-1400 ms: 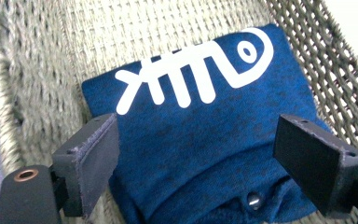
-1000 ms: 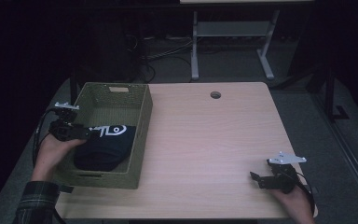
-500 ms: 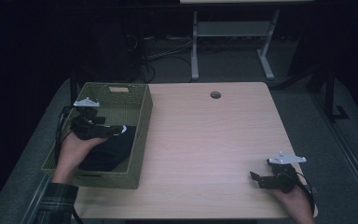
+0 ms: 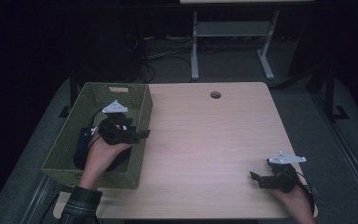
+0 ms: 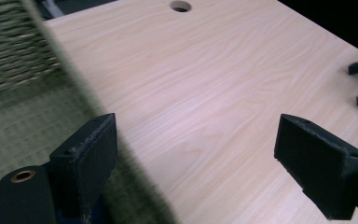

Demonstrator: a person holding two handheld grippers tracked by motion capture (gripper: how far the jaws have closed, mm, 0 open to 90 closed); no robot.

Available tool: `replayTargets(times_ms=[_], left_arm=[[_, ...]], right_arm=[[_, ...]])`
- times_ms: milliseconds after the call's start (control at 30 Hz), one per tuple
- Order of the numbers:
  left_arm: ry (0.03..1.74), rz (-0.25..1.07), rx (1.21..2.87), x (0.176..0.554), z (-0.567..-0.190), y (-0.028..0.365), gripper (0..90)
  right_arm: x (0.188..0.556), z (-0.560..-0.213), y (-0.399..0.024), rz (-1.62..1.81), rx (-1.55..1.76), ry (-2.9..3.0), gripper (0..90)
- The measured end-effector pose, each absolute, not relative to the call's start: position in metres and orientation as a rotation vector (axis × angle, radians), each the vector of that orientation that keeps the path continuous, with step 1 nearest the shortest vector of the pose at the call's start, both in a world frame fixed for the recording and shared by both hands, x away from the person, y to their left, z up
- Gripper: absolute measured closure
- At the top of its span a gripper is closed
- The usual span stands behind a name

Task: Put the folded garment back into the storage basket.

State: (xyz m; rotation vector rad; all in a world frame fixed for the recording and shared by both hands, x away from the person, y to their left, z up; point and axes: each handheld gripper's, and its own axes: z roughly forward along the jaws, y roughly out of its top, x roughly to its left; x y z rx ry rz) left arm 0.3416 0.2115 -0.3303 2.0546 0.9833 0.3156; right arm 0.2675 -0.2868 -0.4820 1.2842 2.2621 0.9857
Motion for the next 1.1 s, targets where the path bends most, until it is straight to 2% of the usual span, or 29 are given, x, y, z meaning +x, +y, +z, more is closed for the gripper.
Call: replayTargets(times_ms=[267, 600, 1100], left_arm=[[0.902, 0.281, 2.095, 0.334, -0.338, 0.176, 13.3], [0.823, 0.237, 2.152, 0.327, -0.364, 0.127, 13.3], [0.781, 0.245, 2.219, 0.317, -0.422, 0.096, 13.2]], right_arm=[[0.267, -0.482, -0.287, 0.987, 1.283, 2.263, 13.4], [0.268, -0.482, -0.287, 0.987, 1.280, 2.263, 13.4], [0.268, -0.482, -0.287, 0.987, 1.279, 2.263, 13.3]])
